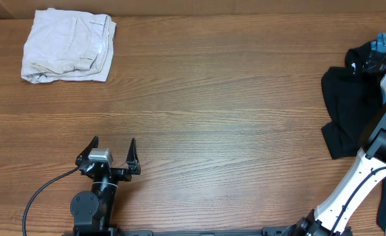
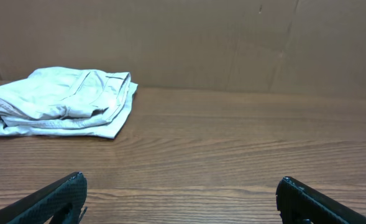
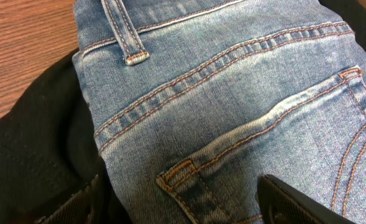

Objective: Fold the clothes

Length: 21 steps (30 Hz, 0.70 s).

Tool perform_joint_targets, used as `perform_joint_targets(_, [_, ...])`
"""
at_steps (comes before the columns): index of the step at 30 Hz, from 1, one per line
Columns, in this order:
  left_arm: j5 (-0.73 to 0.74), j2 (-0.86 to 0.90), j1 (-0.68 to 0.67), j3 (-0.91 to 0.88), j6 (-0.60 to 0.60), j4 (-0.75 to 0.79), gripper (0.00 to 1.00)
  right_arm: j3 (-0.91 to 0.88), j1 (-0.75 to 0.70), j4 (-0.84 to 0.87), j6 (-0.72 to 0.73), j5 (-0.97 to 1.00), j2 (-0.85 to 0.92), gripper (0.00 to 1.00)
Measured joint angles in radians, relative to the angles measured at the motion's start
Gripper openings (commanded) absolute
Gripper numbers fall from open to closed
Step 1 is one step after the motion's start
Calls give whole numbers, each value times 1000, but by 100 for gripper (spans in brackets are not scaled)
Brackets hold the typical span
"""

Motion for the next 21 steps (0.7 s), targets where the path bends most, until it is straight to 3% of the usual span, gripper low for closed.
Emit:
perform_joint_targets(11, [0,0,0,0,0,0,100,4,1,10,-32,66,36,84])
perform_joint_targets(18, [0,0,0,0,0,0,100,21,3,-1,-40,109,43,40])
perform_joint_targets(21, [0,0,0,0,0,0,100,44,4,-26,-27,123,46,33])
